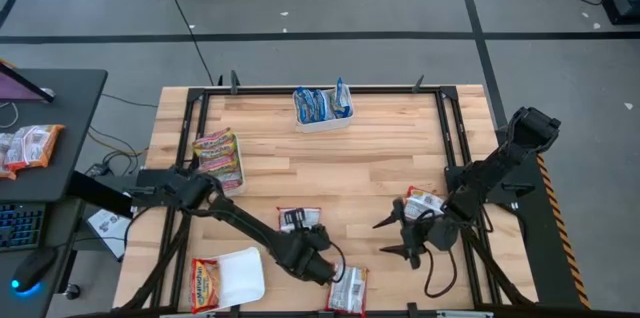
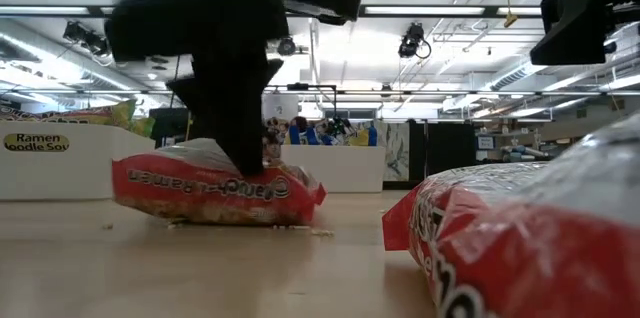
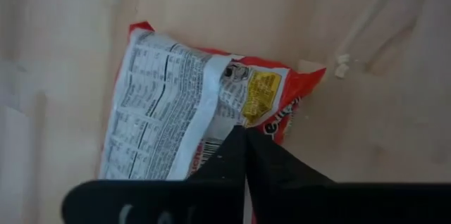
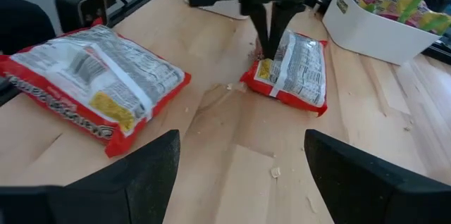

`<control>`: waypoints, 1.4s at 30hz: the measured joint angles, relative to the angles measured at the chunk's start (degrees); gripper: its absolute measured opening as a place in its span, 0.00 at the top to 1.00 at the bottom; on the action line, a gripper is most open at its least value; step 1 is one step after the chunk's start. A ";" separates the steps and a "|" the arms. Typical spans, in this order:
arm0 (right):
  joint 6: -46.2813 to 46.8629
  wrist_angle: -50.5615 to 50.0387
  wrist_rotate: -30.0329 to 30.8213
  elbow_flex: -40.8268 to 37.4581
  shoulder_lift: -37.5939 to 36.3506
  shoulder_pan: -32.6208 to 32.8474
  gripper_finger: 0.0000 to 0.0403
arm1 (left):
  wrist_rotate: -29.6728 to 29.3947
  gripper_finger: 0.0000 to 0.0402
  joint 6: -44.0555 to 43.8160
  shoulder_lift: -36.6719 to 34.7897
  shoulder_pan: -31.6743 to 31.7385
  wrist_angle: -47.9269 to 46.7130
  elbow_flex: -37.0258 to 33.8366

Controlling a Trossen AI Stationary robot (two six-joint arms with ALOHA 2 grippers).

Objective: Sort Maruchan noodles
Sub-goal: Put the red noodle pack into the bottom white bin

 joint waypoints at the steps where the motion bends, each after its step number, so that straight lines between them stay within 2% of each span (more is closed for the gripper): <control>1: 0.01 0.02 -0.06 0.00 0.00 0.28 0.23 | 1.64 0.98 -0.19 -0.85 0.27 -0.12 -0.09; 2: 0.01 0.02 -0.08 0.00 0.00 0.61 0.23 | 3.29 0.99 -0.60 -1.96 0.51 -0.51 -0.11; 4: -0.01 0.21 -0.04 0.00 -0.10 1.16 0.23 | 2.73 0.99 -0.66 -5.01 0.75 -2.92 0.60; 10: -4.26 4.53 1.92 0.00 -0.15 2.39 0.23 | -4.40 0.99 4.68 -17.81 2.70 -3.11 2.45; 14: -6.92 6.95 6.92 0.04 -0.17 2.06 0.23 | -5.95 1.00 10.12 -23.34 4.45 3.26 2.42; 18: -2.13 6.15 12.50 0.04 -0.15 -2.48 0.21 | -6.17 1.00 17.32 -24.63 4.87 12.85 2.44; 20: 0.56 6.04 10.12 0.04 -0.15 -5.85 0.19 | -6.00 1.00 20.39 -24.59 4.92 16.80 2.42; 24: 3.65 5.37 0.25 0.04 -0.13 -11.68 0.13 | -5.04 1.00 21.57 -24.16 5.32 19.21 2.43; 30: -0.60 9.80 -4.51 0.02 -0.11 -16.61 0.11 | -5.06 1.00 23.16 -24.16 5.33 22.82 2.38; 35: -5.70 21.44 -18.95 0.02 -0.11 -20.12 0.11 | -5.30 1.00 26.18 -24.18 5.71 27.34 2.44; 37: -7.38 24.03 -20.04 0.02 -0.11 -20.70 0.11 | -5.26 1.00 26.23 -24.18 6.10 27.25 2.44; 42: -9.01 29.46 -18.07 0.02 -0.11 -21.86 0.12 | -5.25 1.00 27.05 -24.18 6.98 27.78 2.44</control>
